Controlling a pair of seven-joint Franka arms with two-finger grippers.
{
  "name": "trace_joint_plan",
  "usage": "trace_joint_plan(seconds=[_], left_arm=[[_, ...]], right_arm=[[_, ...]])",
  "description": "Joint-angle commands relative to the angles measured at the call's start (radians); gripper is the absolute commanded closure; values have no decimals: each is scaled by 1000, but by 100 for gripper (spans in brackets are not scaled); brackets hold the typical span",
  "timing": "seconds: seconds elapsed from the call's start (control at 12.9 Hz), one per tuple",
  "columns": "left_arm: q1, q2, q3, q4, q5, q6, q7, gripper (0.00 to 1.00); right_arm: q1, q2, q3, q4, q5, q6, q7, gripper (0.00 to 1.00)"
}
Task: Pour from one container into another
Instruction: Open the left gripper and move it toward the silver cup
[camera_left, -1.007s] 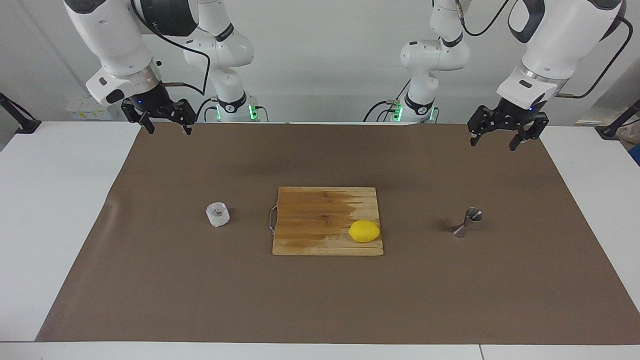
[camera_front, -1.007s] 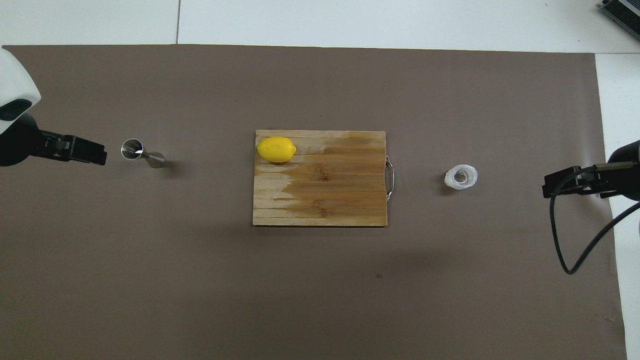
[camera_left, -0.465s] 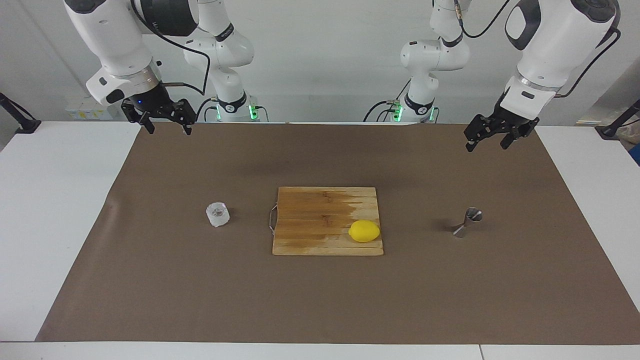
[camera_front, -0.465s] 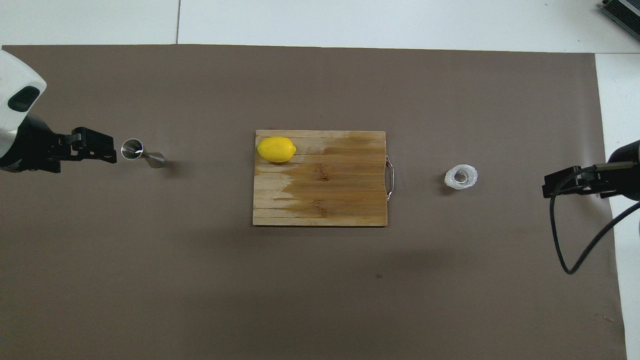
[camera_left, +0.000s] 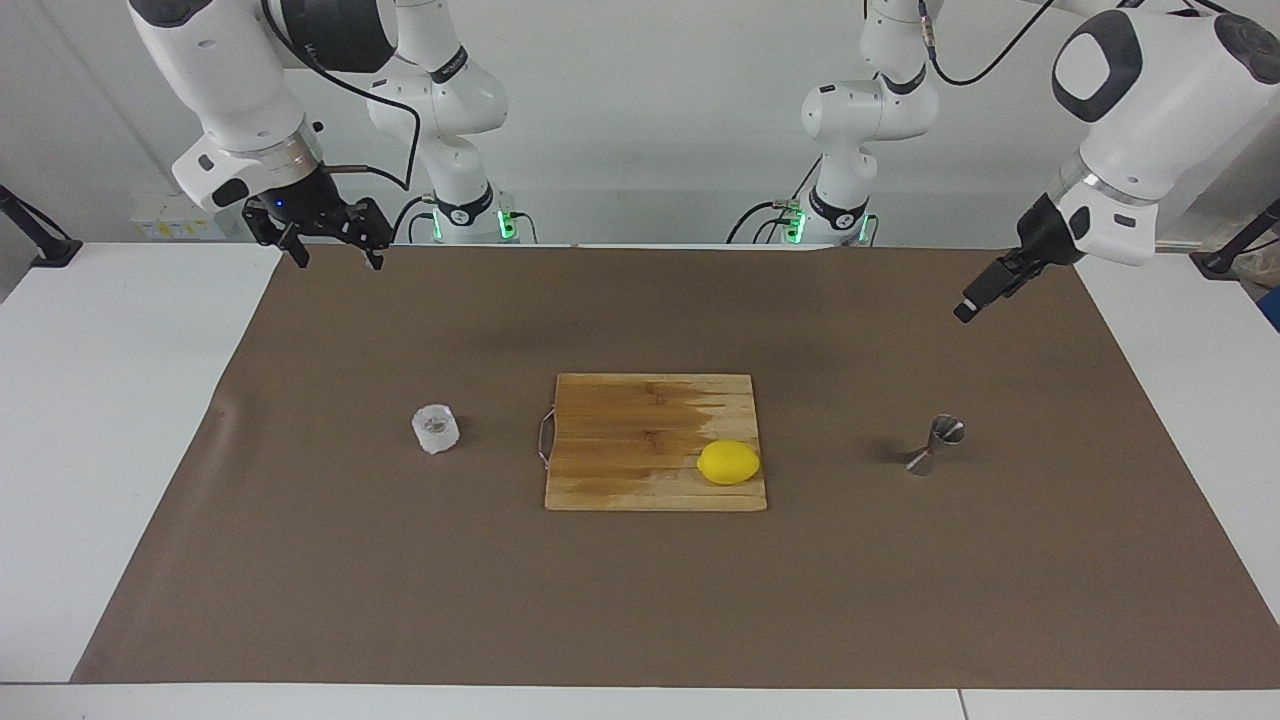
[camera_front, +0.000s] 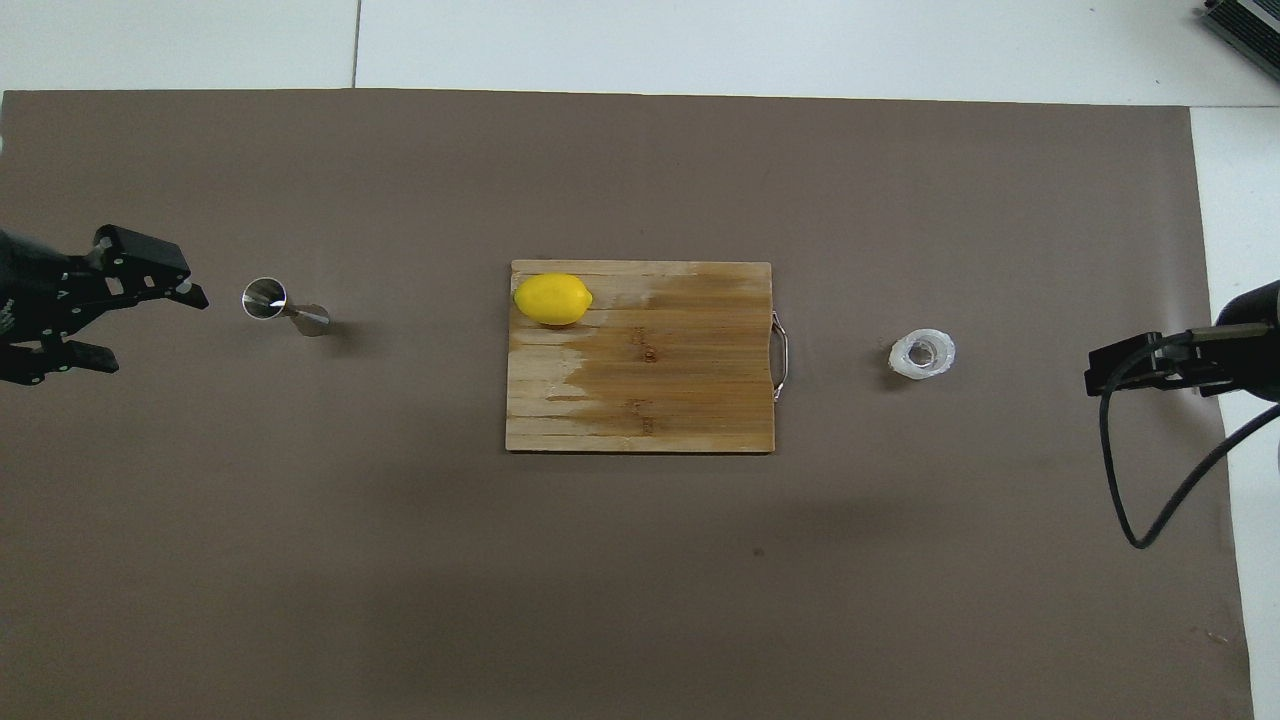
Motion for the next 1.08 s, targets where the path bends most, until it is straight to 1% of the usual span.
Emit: trace_joint_plan(seconds=[0.0, 0.15, 0.23, 0.31, 0.46, 0.54, 0.62, 0.7, 0.77, 0.93, 1.01], left_arm=[[22, 73, -6, 7, -49, 38, -155, 0], [53, 134, -6, 13, -127, 75, -263, 0], [68, 151, -6, 10, -170, 121, -289, 0], [75, 176, -6, 12, -192, 153, -359, 0], [123, 278, -6, 82, -274, 155, -497, 0], [145, 308, -6, 93, -305, 160, -534, 0], [159, 341, -4, 107, -316, 160, -585, 0], [188, 407, -6, 152, -334, 149, -645, 0], [211, 443, -6, 172, -360, 146, -656, 0], [217, 477, -6, 159, -400, 179, -654, 0], [236, 472, -6, 110, -423, 231, -653, 0]], right_arm=[[-14, 3, 5, 9, 11, 2, 10, 0], [-14, 3, 5, 9, 11, 2, 10, 0], [-14, 3, 5, 9, 11, 2, 10, 0], [-14, 3, 5, 9, 11, 2, 10, 0], [-14, 3, 5, 9, 11, 2, 10, 0], [-14, 3, 5, 9, 11, 2, 12, 0], [-14, 3, 5, 9, 11, 2, 10, 0], [-14, 3, 5, 9, 11, 2, 10, 0], [-14, 3, 5, 9, 11, 2, 10, 0], [-14, 3, 5, 9, 11, 2, 10, 0], [-14, 3, 5, 9, 11, 2, 12, 0]])
